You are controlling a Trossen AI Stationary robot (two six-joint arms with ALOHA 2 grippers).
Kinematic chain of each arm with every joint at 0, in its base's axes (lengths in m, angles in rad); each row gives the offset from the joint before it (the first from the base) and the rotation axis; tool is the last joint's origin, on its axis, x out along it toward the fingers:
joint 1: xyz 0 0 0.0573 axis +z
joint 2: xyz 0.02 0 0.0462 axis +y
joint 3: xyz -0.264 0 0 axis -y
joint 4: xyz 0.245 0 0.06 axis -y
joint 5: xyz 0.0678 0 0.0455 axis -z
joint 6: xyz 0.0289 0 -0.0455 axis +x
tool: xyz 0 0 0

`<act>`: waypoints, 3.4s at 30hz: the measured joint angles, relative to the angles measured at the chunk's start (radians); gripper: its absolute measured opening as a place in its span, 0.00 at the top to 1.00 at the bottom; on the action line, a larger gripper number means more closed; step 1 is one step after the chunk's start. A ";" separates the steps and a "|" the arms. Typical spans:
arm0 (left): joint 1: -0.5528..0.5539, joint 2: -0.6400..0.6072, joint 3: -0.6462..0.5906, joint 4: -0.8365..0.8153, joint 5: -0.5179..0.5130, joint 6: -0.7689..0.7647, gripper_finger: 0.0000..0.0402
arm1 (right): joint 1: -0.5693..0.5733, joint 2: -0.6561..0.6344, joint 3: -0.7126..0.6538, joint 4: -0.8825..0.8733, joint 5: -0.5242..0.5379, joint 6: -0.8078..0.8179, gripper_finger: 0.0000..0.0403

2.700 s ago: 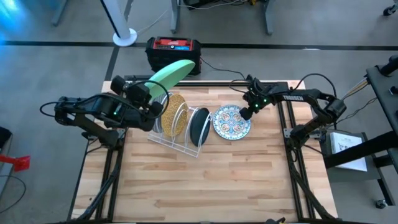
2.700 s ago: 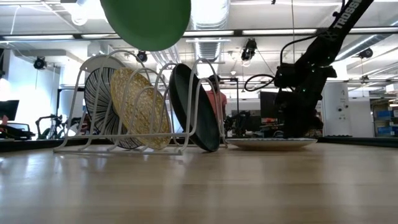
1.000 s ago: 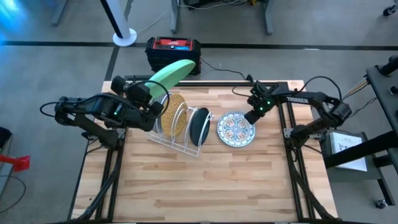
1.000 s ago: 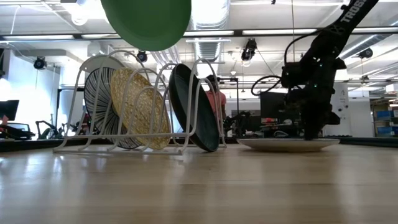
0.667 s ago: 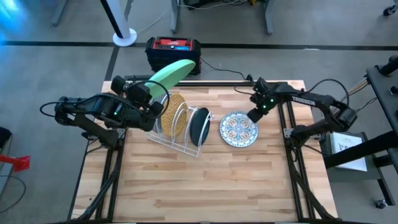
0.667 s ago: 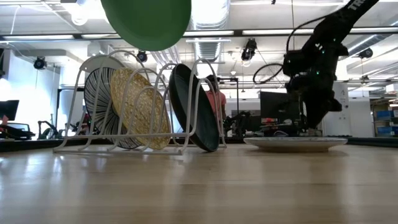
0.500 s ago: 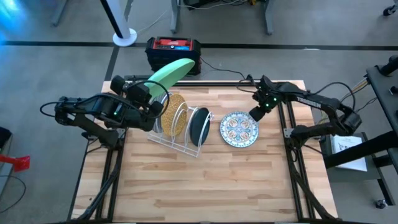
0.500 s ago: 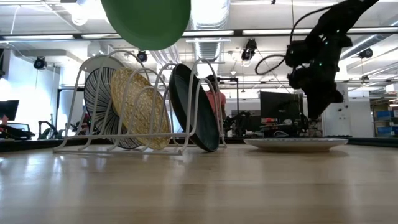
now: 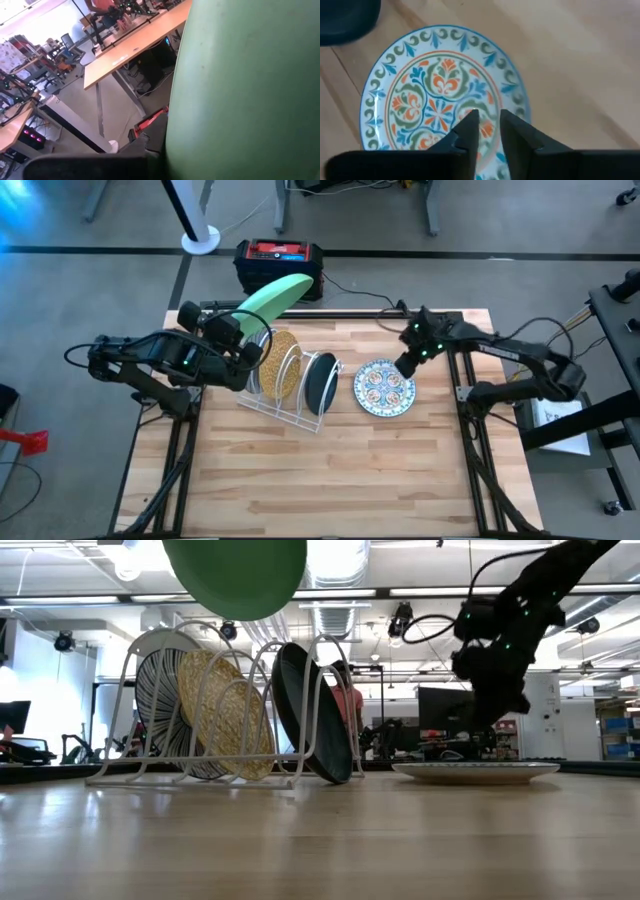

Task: Sort dishes
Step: Put the green plate in the dish rack

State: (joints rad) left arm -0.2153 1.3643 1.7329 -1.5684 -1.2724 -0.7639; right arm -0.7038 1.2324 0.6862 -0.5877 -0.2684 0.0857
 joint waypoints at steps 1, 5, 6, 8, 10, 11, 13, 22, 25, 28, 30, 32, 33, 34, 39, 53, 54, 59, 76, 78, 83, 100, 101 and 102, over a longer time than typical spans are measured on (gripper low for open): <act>0.000 0.000 0.000 0.000 -0.001 0.000 0.89 | 0.018 0.021 -0.013 0.046 -0.001 0.011 0.87; 0.000 0.000 0.000 0.000 -0.001 -0.002 0.89 | 0.086 0.130 -0.033 0.149 -0.003 0.024 0.98; 0.000 0.000 0.000 0.000 -0.001 -0.003 0.89 | 0.098 0.156 -0.032 0.157 -0.003 0.023 0.99; 0.000 0.000 0.000 0.000 -0.001 -0.003 0.89 | 0.117 0.204 -0.022 0.165 -0.003 0.025 0.98; 0.000 0.000 0.000 0.000 -0.001 -0.003 0.89 | 0.132 0.239 -0.020 0.183 -0.002 0.025 0.98; 0.000 0.000 0.000 0.001 -0.001 -0.004 0.89 | 0.138 0.255 -0.020 0.185 -0.002 0.026 0.99; 0.000 0.000 0.000 0.001 -0.001 -0.004 0.89 | 0.146 0.278 -0.019 0.184 0.000 0.026 1.00; 0.000 0.000 0.000 0.003 -0.001 -0.004 0.89 | 0.150 0.246 -0.019 0.032 0.003 0.025 1.00; 0.000 0.000 0.000 0.003 -0.001 -0.004 0.89 | 0.150 0.210 -0.023 -0.020 0.015 0.021 1.00; 0.000 0.000 0.000 0.004 -0.001 -0.004 0.89 | 0.150 0.158 -0.019 -0.022 0.016 0.021 1.00; 0.000 0.000 0.000 0.004 -0.001 -0.004 0.89 | 0.149 0.119 0.002 -0.069 0.015 0.018 1.00; 0.000 0.000 0.000 0.005 0.000 -0.004 0.89 | 0.149 0.075 0.037 -0.122 0.016 0.008 1.00; 0.000 0.000 0.000 0.005 0.000 -0.004 0.89 | 0.149 0.051 0.057 -0.140 0.017 0.001 1.00; 0.000 0.000 0.000 0.005 0.000 -0.004 0.89 | 0.149 0.032 0.079 -0.156 0.024 -0.009 1.00; 0.000 0.000 0.000 0.004 0.000 -0.004 0.89 | 0.149 -0.037 0.191 -0.125 0.093 -0.101 1.00; 0.000 0.000 0.000 -0.003 -0.064 0.023 0.89 | 0.149 0.216 0.562 0.185 0.009 -0.401 1.00; 0.000 0.000 0.000 -0.003 -0.064 0.023 0.89 | 0.149 0.253 0.591 0.183 -0.017 -0.422 1.00; 0.000 0.000 0.000 -0.003 -0.095 0.023 0.89 | 0.148 0.425 0.745 0.191 -0.100 -0.537 1.00; -0.182 0.000 0.031 0.110 0.005 -0.011 0.89 | 0.061 0.510 0.918 0.174 -0.124 -0.537 1.00; -0.259 0.000 0.049 0.126 -0.010 -0.038 0.89 | 0.052 0.510 0.915 0.174 -0.163 -0.555 1.00; -0.427 0.000 0.052 0.127 -0.062 -0.115 0.89 | 0.037 0.512 0.914 0.185 -0.209 -0.593 1.00; -0.625 0.009 0.139 0.117 -0.261 -0.013 0.89 | 0.080 0.590 0.960 0.538 -0.426 -0.430 0.93; -0.628 0.008 0.138 0.117 -0.222 0.004 0.89 | 0.086 0.592 0.956 0.533 -0.428 -0.430 0.91; -0.634 0.008 0.136 0.118 -0.158 0.021 0.89 | 0.090 0.593 0.953 0.531 -0.434 -0.427 0.90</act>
State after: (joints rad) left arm -0.8492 1.3721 1.8689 -1.4508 -1.4299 -0.7425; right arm -0.6139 1.8250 1.6388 -0.0565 -0.7029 -0.3413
